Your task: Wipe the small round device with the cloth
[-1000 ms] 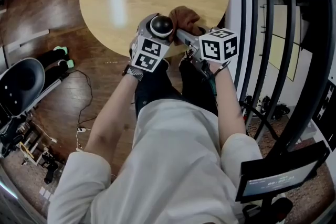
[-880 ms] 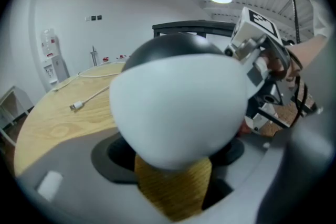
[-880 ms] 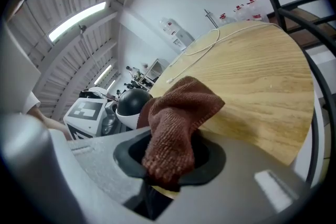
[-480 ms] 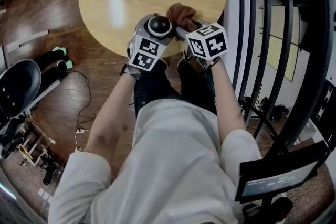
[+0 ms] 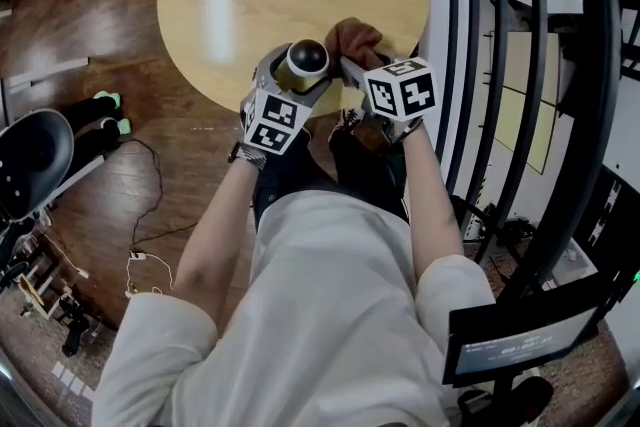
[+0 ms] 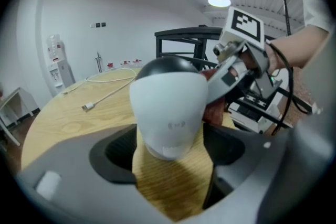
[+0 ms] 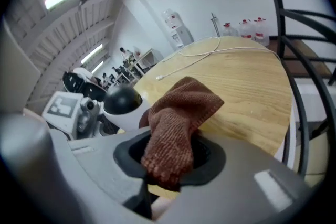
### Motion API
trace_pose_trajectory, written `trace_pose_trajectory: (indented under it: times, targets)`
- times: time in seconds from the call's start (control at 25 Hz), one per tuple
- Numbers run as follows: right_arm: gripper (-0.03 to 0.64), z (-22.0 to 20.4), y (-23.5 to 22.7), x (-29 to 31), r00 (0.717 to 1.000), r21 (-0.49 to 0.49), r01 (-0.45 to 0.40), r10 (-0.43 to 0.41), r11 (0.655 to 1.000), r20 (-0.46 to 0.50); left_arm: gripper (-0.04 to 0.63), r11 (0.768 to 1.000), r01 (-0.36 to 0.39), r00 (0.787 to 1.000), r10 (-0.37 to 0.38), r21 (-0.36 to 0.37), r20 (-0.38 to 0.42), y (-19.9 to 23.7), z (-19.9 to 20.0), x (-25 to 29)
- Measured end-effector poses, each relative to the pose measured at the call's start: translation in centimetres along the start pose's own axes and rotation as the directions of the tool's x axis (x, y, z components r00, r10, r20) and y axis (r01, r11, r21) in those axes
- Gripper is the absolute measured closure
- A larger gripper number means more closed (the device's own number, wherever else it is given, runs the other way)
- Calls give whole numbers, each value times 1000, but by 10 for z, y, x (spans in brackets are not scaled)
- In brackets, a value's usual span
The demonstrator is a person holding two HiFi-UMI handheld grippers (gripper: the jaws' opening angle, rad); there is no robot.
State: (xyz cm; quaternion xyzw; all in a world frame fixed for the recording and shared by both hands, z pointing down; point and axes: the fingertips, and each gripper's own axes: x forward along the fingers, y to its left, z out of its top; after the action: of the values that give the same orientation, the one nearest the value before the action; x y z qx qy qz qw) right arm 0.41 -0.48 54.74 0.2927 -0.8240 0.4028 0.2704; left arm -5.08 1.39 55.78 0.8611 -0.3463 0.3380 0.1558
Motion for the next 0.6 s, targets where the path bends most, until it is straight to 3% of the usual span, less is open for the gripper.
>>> trace_pose_trajectory:
  times: [0.12,0.24,0.48,0.6]
  targets:
    - [512,26,12,-37,982,158,-169,153,973,111,200,1000,-23,1000,24,-20,16,1,-1,11]
    - [512,63,49,-65,942,162,-316,288,935,173,218,999,-39,999,40,-32,23,5,-4,13]
    - [512,90,90,-44,939,2,-345,344,939,15,218,998,-40,999,41,-39,30,-3,-1,18]
    - [512,80,98,-21,958,-118,-277,265,954,-107,218,999,-36,999,37,-37,21,-4,1,19]
